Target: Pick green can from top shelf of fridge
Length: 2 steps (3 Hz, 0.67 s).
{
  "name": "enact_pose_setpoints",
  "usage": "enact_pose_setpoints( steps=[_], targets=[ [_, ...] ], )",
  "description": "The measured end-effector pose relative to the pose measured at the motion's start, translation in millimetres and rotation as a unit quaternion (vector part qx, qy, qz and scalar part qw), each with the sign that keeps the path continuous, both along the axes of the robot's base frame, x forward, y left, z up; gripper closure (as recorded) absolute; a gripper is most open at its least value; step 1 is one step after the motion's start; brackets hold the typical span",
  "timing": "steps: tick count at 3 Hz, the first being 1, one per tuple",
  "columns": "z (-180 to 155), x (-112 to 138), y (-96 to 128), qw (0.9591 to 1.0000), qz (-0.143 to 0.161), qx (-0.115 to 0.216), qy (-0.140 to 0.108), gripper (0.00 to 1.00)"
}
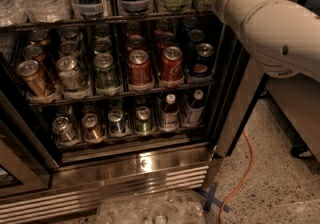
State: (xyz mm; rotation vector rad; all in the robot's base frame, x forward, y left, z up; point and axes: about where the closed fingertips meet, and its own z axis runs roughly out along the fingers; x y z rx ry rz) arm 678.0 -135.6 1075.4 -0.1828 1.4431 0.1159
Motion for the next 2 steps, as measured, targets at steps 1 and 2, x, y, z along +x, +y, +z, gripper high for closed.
enact_pose_setpoints(
  steps=[1, 2],
  targets=[
    [25.2, -11.1, 5.6, 0.9997, 0.017, -0.003, -0.016, 1.0],
    [56.9, -32.8, 19.6, 0.9981, 0.057, 0.002, -0.024, 1.0]
  ],
)
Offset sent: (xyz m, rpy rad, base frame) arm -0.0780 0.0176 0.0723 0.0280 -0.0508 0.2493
